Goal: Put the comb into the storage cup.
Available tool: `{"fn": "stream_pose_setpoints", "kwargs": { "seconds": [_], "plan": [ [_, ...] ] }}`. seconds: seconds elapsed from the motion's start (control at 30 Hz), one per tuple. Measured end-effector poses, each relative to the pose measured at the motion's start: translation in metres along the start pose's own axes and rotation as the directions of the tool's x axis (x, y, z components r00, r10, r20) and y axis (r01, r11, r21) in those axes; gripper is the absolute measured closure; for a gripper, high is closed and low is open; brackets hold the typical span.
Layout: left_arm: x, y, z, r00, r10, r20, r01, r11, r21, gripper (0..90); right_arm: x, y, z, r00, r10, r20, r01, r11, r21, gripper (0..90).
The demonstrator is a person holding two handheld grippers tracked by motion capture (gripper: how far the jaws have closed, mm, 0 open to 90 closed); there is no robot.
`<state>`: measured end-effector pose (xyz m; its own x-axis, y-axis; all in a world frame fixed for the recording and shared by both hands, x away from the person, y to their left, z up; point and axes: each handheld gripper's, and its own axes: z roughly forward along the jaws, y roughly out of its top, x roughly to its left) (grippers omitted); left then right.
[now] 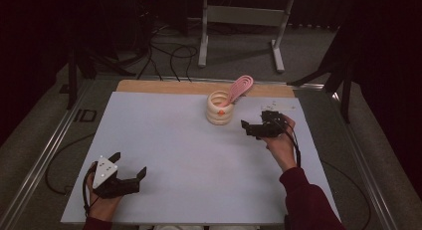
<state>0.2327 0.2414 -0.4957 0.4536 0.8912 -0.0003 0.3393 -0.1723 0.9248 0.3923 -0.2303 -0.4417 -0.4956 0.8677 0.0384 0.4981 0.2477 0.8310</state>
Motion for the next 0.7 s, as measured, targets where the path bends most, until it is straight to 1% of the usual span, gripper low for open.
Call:
{"fn": "stream_pose_setpoints", "kwargs": {
  "seconds": [0.03,0.07,0.17,0.33,0.43,0.5,0.57,0.7],
  "plan": [
    [0.001,0.000,0.000,1.0000,-0.003,-0.002,0.003,1.0000,-0.002,0.1,0.000,-0.001,-0.002,1.0000,0.006,0.003,-0.006,1.000,-0.005,9.1],
    [0.001,0.000,0.000,1.0000,-0.005,-0.005,0.005,1.0000,-0.003,0.1,-0.001,-0.003,-0.003,1.0000,0.002,0.004,-0.002,1.000,-0.010,9.1],
    [0.003,0.001,-0.001,0.9998,-0.019,0.001,0.019,0.9998,-0.007,0.1,-0.001,-0.009,-0.008,1.0000,0.010,-0.002,-0.010,1.000,-0.021,9.1],
    [0.004,0.003,-0.003,0.9998,-0.021,-0.002,0.021,0.9997,-0.014,0.1,-0.003,-0.022,-0.016,0.9998,0.018,-0.005,-0.018,1.000,-0.025,9.1],
    [0.007,0.005,-0.003,0.9998,-0.021,-0.004,0.021,0.9997,-0.013,0.1,-0.004,-0.030,-0.022,0.9991,0.039,-0.019,-0.039,0.999,-0.030,9.1],
    [0.009,0.006,-0.003,0.9998,-0.016,-0.011,0.016,0.9998,-0.010,0.1,-0.003,-0.035,-0.027,0.9989,0.044,-0.016,-0.044,0.998,-0.044,9.1],
    [0.011,0.006,-0.003,0.9996,-0.027,-0.012,0.027,0.9995,-0.014,0.1,-0.002,-0.041,-0.031,0.9989,0.042,-0.020,-0.043,0.998,-0.051,9.1],
    [0.016,0.008,-0.004,0.9993,-0.031,-0.021,0.031,0.9994,-0.013,0.1,0.000,-0.052,-0.038,0.9987,0.048,-0.016,-0.048,0.997,-0.066,9.1]
  ]
}}
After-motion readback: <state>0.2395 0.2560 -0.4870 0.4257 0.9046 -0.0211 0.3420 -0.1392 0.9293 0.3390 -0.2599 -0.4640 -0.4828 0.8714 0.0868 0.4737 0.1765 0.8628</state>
